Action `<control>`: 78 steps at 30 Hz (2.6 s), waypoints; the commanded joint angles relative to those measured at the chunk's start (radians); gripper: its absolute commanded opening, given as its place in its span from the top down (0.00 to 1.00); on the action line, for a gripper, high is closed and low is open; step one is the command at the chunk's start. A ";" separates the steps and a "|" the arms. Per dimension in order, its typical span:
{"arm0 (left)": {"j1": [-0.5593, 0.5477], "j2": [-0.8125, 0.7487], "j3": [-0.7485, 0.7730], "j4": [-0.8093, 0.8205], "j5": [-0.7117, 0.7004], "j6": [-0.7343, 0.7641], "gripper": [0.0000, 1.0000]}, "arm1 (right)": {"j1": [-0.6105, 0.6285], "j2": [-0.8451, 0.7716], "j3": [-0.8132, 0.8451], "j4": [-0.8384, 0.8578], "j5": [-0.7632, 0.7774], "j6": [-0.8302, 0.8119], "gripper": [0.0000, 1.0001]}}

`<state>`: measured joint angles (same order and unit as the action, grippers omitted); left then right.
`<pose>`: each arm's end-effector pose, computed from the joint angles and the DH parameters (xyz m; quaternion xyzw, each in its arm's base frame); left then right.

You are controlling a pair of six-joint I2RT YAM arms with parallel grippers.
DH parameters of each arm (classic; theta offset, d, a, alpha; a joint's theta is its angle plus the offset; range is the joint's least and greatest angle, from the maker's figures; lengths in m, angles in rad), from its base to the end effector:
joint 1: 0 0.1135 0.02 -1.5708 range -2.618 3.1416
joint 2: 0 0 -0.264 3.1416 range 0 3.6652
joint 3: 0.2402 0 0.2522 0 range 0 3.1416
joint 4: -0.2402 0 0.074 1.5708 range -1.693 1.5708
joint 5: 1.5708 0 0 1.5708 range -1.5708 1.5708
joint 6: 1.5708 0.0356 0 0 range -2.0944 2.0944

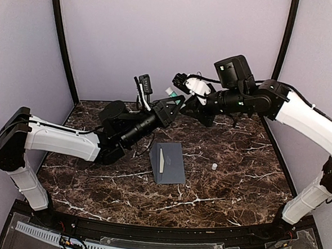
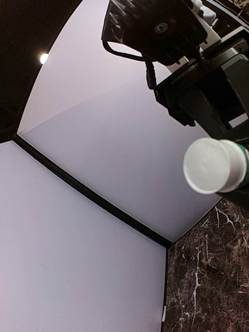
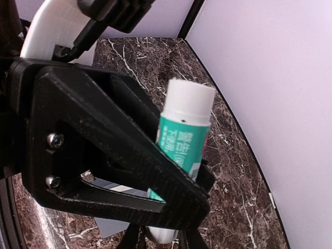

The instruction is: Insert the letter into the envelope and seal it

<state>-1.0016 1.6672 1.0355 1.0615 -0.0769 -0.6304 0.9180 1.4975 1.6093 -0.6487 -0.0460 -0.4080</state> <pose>0.2061 -0.3170 0.3257 0.0678 0.5364 -0.5984 0.5913 0.2001 0.2644 0.4077 -0.5439 0.6780 0.1440 0.4731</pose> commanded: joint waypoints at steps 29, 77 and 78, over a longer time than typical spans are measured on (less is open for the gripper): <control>0.004 -0.051 -0.047 0.095 -0.039 0.031 1.00 | -0.196 -0.063 -0.132 0.039 -0.162 0.102 0.48; 0.004 -0.023 -0.046 0.101 0.001 0.015 1.00 | -0.104 0.080 0.131 -0.069 -0.633 0.138 0.96; 0.003 -0.021 -0.045 0.100 0.009 0.021 1.00 | -0.134 0.086 0.132 -0.072 -0.776 0.167 0.95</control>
<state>-0.9977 1.6661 0.9970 1.1660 -0.1051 -0.6315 0.8509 1.5635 1.6897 -0.6979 -0.2741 -0.3214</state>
